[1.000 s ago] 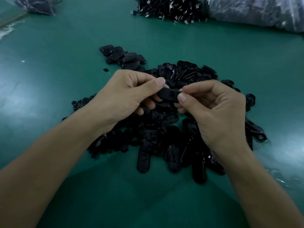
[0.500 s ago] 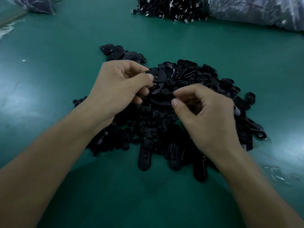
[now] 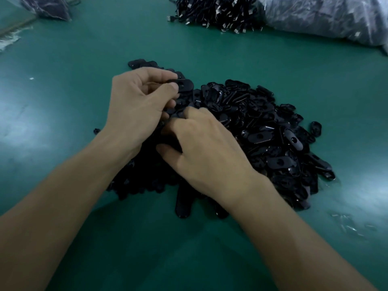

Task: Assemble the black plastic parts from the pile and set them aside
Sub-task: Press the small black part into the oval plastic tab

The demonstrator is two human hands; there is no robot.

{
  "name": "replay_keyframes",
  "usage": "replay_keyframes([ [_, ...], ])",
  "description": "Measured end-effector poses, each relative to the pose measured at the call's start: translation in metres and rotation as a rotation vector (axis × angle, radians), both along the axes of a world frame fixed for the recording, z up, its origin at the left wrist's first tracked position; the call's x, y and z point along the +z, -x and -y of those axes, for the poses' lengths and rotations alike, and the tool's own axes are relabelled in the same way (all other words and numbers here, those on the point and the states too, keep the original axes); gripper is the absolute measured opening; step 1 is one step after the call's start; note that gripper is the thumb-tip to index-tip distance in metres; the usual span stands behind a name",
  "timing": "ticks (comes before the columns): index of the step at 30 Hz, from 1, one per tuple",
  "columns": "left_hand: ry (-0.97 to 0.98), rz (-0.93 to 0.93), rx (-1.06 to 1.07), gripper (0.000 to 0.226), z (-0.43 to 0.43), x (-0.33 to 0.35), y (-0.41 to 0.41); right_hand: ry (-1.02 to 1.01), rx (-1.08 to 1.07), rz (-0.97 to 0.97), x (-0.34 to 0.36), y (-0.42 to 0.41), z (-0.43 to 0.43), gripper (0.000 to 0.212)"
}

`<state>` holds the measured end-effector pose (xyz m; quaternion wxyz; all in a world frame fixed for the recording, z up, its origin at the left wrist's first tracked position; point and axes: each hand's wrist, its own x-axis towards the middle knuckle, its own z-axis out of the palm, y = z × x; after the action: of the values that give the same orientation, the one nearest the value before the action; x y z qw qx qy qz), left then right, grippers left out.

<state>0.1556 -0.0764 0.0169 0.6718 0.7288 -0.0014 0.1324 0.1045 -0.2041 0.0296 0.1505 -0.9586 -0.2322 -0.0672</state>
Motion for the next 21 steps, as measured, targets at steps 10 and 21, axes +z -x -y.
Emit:
replay_keyframes([
  [10, -0.038, 0.053, 0.011, 0.013, 0.003, -0.002, 0.001, 0.005, 0.012, 0.007, -0.009, 0.001, -0.008, 0.018],
  [21, -0.111, 0.141, -0.012, 0.013, 0.004, -0.004, 0.005, -0.527, -0.06, -0.007, 0.0, -0.011, 0.046, 0.015],
])
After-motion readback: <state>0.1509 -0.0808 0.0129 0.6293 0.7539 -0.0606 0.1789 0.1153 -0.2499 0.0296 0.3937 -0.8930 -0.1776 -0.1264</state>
